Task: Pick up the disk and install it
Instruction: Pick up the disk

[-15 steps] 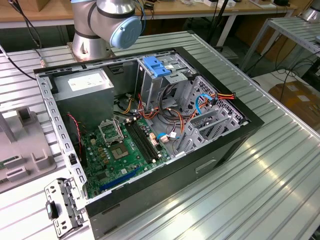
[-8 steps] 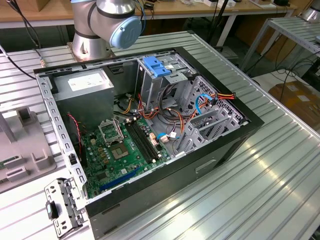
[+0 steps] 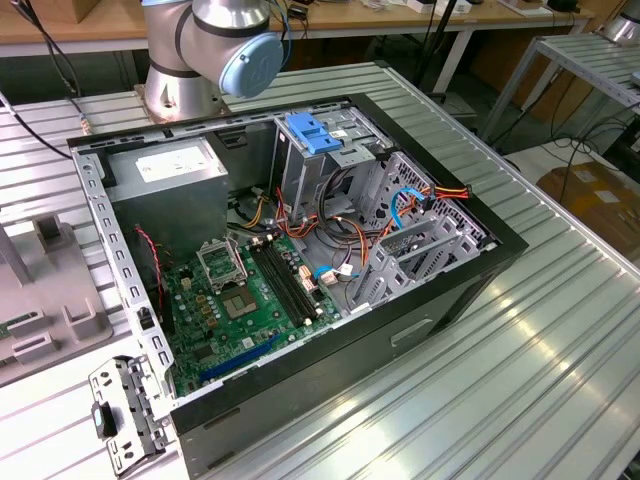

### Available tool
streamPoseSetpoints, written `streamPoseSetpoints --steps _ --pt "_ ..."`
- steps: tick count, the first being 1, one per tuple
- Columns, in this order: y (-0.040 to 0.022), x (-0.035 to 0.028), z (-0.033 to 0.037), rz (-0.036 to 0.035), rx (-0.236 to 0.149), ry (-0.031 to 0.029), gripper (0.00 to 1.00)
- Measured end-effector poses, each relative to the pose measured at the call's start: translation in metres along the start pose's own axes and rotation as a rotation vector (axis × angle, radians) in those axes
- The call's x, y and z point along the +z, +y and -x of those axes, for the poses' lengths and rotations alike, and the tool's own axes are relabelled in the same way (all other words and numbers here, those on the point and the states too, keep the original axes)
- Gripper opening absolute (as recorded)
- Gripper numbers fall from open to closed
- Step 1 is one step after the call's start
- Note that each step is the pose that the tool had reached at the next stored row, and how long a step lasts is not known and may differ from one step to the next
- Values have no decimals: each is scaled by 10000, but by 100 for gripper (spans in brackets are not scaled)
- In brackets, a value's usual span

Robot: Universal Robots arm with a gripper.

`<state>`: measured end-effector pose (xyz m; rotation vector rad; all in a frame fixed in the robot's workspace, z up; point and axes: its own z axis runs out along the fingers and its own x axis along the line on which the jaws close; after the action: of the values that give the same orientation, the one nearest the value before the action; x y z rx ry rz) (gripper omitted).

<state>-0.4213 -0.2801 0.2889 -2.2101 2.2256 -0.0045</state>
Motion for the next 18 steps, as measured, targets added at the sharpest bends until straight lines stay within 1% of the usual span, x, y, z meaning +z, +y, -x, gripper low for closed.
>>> streamPoseSetpoints --steps 8,9,10,11,18 --pt "5 3 1 0 2 0 48" --pt "5 3 0 0 1 1 47" --pt "5 3 1 1 1 0 40" --pt "5 3 1 1 1 0 36" --pt "8 7 1 1 2 0 36"
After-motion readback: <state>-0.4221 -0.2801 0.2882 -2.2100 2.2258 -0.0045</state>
